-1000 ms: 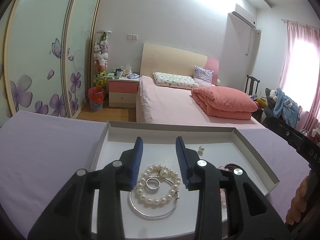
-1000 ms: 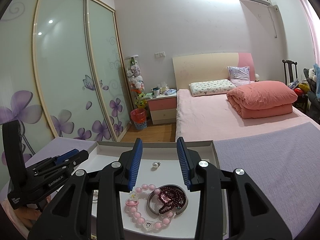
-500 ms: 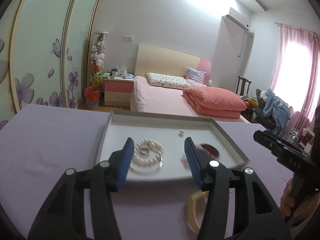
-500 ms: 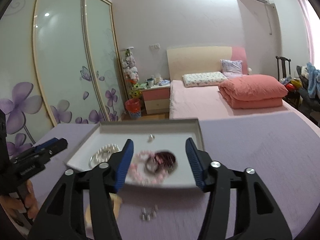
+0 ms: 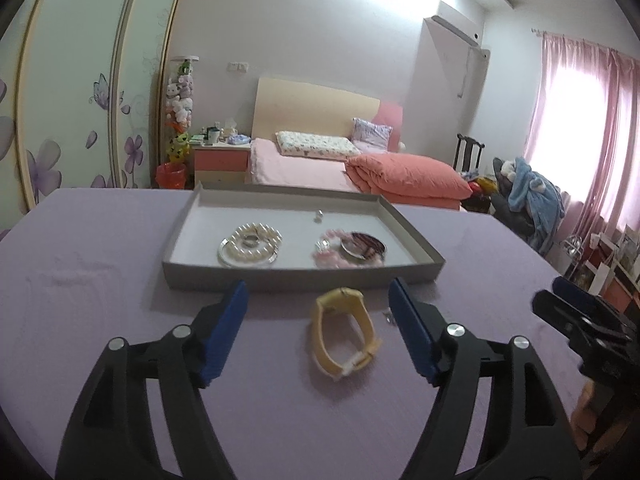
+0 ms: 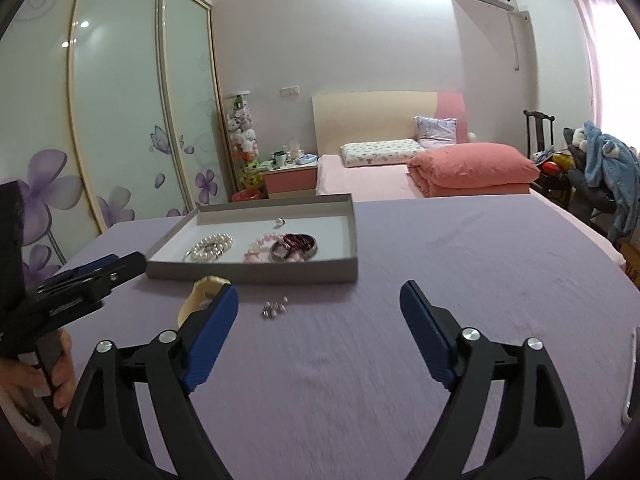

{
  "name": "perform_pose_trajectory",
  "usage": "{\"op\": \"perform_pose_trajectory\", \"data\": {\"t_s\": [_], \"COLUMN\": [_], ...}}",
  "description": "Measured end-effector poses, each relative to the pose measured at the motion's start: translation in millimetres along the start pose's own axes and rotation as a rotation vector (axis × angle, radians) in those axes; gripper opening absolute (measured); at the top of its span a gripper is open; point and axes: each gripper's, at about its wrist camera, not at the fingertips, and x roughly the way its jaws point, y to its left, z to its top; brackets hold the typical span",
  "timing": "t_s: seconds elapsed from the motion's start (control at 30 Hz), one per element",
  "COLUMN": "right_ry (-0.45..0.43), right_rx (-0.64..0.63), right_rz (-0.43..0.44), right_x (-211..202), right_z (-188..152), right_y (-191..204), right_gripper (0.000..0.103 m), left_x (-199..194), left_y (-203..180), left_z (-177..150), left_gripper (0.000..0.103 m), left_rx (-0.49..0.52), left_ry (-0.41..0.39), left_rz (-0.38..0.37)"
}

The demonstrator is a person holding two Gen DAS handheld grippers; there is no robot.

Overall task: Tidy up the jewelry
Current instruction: 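Withdraw both tools from the tray back over the yellow watch, then grasp the yellow watch strap with the left tool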

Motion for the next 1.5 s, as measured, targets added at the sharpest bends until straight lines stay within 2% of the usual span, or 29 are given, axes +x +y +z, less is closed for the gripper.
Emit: {"op": "perform_pose_trajectory", "data": {"t_s": [0.27, 0.43, 0.5, 0.57, 0.6, 0.67, 0.77, 0.87, 0.9, 0.93, 0.97, 1.03, 1.1, 1.2, 1.23, 1.27, 1.33, 1.43, 1.5], "right_ry": [0.007, 0.012, 0.014, 0.019, 0.022, 0.027, 0.032, 0.04, 0.044, 0.046, 0.049, 0.055, 0.064, 0.07, 0.07, 0.071, 0.072, 0.078, 0.081], "right_rx": [0.025, 0.027, 0.027, 0.024, 0.024, 0.021, 0.012, 0.0, -0.005, -0.009, -0.014, -0.02, -0.028, -0.035, -0.039, -0.042, -0.043, -0.04, -0.038], "right_rz": [-0.001, 0.003, 0.006, 0.009, 0.011, 0.015, 0.025, 0.035, 0.038, 0.042, 0.046, 0.052, 0.056, 0.064, 0.064, 0.064, 0.061, 0.057, 0.057], "right_x": [-4.6, -2.5, -2.2, -0.1, -0.8, 1.4, 3.6, 5.8, 6.7, 7.3, 8.6, 9.9, 13.0, 14.8, 14.4, 13.9, 13.8, 15.7, 16.4], "right_z": [-9.8, -12.0, -12.8, -13.3, -14.2, -14.4, -14.5, -14.1, -13.7, -13.4, -12.6, -12.6, -11.9, -11.5, -11.6, -11.7, -11.5, -10.4, -10.4], "right_y": [-5.8, -7.9, -8.2, -7.3, -7.5, -5.8, -1.4, 4.1, 6.1, 7.9, 9.8, 12.7, 16.5, 21.9, 23.5, 24.4, 24.7, 24.0, 23.6], "right_gripper": [0.085, 0.085, 0.085, 0.085, 0.085, 0.085, 0.085, 0.085, 0.085, 0.085, 0.085, 0.085, 0.085, 0.085, 0.085, 0.085, 0.085, 0.085, 0.085], "left_x": [41.4, 79.7, 87.1, 89.9, 91.7, 93.0, 91.0, 89.2, 87.7, 84.5, 81.7, 75.9, 73.0, 68.9, 68.4, 67.2, 63.8, 65.3, 75.4], "left_y": [-28.5, -34.8, -32.5, -28.6, -26.4, -23.0, -23.6, -18.6, -17.5, -13.6, -8.4, -0.8, 5.7, 10.1, 8.5, 6.4, 2.2, -5.2, -9.9], "left_z": [-9.2, -14.2, -13.8, -12.6, -12.9, -12.8, -12.5, -11.7, -10.7, -8.6, -6.9, -4.8, -4.7, -4.8, -4.7, -4.2, -2.5, 0.3, -0.6], "left_gripper": [0.083, 0.083, 0.082, 0.074, 0.061, 0.047, 0.037, 0.032, 0.023, 0.008, 0.007, 0.007, 0.008, 0.012, 0.022, 0.041, 0.064, 0.073, 0.076], "left_rx": [0.044, 0.038, 0.022, 0.009, 0.006, -0.01, 0.004, -0.016, -0.018, -0.018, -0.033, -0.05, -0.05, -0.068, -0.063, -0.057, -0.053, -0.027, 0.0], "left_ry": [0.141, 0.262, 0.285, 0.288, 0.297, 0.303, 0.295, 0.3, 0.297, 0.284, 0.287, 0.283, 0.28, 0.281, 0.277, 0.272, 0.252, 0.243, 0.276], "left_rz": [0.038, 0.077, 0.092, 0.097, 0.099, 0.064, 0.068, 0.061, 0.065, 0.083, 0.063, 0.07, 0.081, 0.052, 0.049, 0.046, 0.044, 0.058, 0.096]}}
